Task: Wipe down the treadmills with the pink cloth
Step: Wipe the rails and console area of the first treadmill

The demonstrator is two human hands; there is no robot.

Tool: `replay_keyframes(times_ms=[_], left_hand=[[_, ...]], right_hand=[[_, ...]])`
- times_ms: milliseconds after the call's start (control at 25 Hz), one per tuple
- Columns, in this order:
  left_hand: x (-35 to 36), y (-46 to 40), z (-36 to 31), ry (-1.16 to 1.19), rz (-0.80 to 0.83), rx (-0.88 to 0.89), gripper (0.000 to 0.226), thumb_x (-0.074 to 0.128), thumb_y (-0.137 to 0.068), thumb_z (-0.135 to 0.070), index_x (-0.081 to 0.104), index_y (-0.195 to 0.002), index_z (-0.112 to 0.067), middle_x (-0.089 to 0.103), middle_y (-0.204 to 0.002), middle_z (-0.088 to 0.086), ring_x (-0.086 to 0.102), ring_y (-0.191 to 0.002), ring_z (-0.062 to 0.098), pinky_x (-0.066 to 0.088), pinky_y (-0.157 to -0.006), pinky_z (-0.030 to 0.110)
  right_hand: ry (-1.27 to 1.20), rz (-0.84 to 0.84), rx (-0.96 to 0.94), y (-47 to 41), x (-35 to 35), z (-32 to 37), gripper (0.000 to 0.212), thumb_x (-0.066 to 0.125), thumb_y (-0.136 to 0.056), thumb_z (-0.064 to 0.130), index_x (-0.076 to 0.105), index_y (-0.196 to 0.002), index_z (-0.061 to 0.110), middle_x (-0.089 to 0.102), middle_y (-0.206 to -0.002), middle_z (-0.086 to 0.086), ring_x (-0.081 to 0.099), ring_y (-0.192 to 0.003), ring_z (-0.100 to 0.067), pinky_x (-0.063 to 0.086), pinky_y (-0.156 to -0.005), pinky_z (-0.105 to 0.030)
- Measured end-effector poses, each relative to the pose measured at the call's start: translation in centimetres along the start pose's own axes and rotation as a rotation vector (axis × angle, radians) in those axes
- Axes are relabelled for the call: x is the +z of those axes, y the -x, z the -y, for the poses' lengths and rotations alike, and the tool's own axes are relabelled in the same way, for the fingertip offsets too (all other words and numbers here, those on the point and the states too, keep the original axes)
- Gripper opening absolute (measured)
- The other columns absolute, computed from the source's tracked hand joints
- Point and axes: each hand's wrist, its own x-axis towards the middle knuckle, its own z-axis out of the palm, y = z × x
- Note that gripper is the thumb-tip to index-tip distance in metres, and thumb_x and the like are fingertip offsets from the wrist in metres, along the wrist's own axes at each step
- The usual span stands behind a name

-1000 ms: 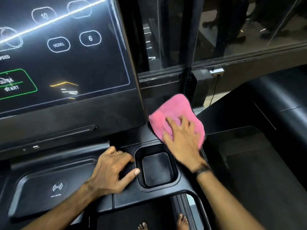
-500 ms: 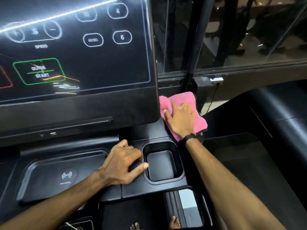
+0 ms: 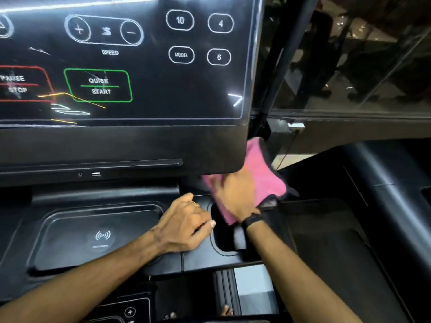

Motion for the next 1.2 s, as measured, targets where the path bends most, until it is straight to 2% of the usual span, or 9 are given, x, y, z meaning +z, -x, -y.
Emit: replay_keyframes(times_ms=[120,240,320,440,560,760,960,1120,1200], left_hand=[[-0.5,0.4,-0.1,0.045,-0.041,0.02,0.034,0.048,-0.087,-0.019,0.037,-0.055,-0.015,0.037,-0.049,0.0,0.029,-0.045,0.021,0.022,-0.059,0.031],[-1.2,1.4,0.0,0.061,-0.076,-0.045,0.023,0.045,-0.073,-0.014,0.034,-0.053,-0.014,0.032,-0.047,-0.001,0.023,-0.042,0.02,0.019,-0.057,0.031],[-1.6,1.7,0.6,0.036,-0.082,-0.115,0.017,0.041,-0.067,-0.014,0.035,-0.051,-0.013,0.032,-0.045,-0.001,0.023,-0.041,0.02,0.022,-0.054,0.032],[-2.3,1.7,1.7,-0.007,-0.099,-0.166,0.016,0.04,-0.066,-0.014,0.039,-0.05,-0.012,0.037,-0.045,0.0,0.03,-0.04,0.024,0.026,-0.052,0.034],[-3.8,1.9,2.6,-0.008,-0.124,-0.161,0.019,0.041,-0.069,-0.015,0.042,-0.049,-0.013,0.042,-0.046,0.001,0.034,-0.041,0.027,0.028,-0.053,0.033],[-5.1,1.3,3.0,-0.058,-0.06,-0.178,0.017,0.04,-0.067,-0.015,0.038,-0.05,-0.012,0.036,-0.045,0.001,0.032,-0.038,0.025,0.031,-0.051,0.031],[-5.1,2.8,2.9,-0.064,-0.006,-0.146,0.014,0.04,-0.065,-0.015,0.038,-0.051,-0.013,0.036,-0.047,0.0,0.031,-0.042,0.025,0.025,-0.054,0.031],[-4.1,2.6,2.2,-0.066,0.048,-0.104,0.015,0.042,-0.068,-0.015,0.037,-0.054,-0.014,0.036,-0.049,-0.001,0.033,-0.044,0.022,0.028,-0.051,0.033],[-4.2,2.1,1.9,-0.073,0.042,-0.095,0.017,0.043,-0.07,-0.015,0.037,-0.054,-0.014,0.035,-0.049,-0.001,0.032,-0.044,0.022,0.026,-0.052,0.034]], right_hand=[[-0.067,0.035,-0.196,0.7,-0.8,-3.1,0.049,0.04,-0.099,0.053,0.068,-0.104,0.013,0.065,-0.099,-0.015,0.058,-0.091,-0.033,0.048,-0.077,-0.041],[0.003,0.061,0.3,-1.5,-1.6,-9.6,0.053,0.039,-0.102,0.052,0.065,-0.115,0.007,0.063,-0.105,-0.025,0.06,-0.099,-0.04,0.048,-0.087,-0.044],[-0.008,0.015,0.407,-2.1,-2.0,-7.2,0.047,0.041,-0.101,0.045,0.064,-0.121,0.009,0.06,-0.112,-0.023,0.058,-0.103,-0.04,0.046,-0.087,-0.043],[-0.083,-0.072,0.054,3.3,-1.3,3.1,0.041,0.043,-0.094,0.037,0.069,-0.109,0.008,0.059,-0.098,-0.015,0.058,-0.083,-0.035,0.048,-0.065,-0.04],[-0.092,0.034,-0.124,9.1,-2.8,6.9,0.053,0.033,-0.099,0.044,0.059,-0.131,0.011,0.058,-0.096,-0.009,0.054,-0.078,-0.028,0.046,-0.064,-0.039],[-0.007,-0.063,-0.052,-1.6,-1.6,5.4,0.007,0.067,-0.074,0.023,0.071,-0.071,0.018,0.068,-0.071,-0.007,0.064,-0.068,-0.032,0.049,-0.066,-0.034],[-0.091,0.093,-0.153,10.3,-3.8,6.0,0.049,0.056,-0.093,0.036,0.057,-0.132,0.006,0.056,-0.094,-0.011,0.053,-0.08,-0.03,0.047,-0.069,-0.043],[-0.008,0.051,-0.135,2.9,-1.9,4.1,0.025,0.064,-0.09,0.031,0.066,-0.106,0.011,0.061,-0.085,-0.013,0.055,-0.073,-0.033,0.043,-0.062,-0.04],[0.042,0.093,-0.038,-4.5,-0.7,0.0,0.031,0.06,-0.091,0.025,0.064,-0.117,0.008,0.061,-0.111,-0.021,0.059,-0.101,-0.041,0.047,-0.082,-0.047]])
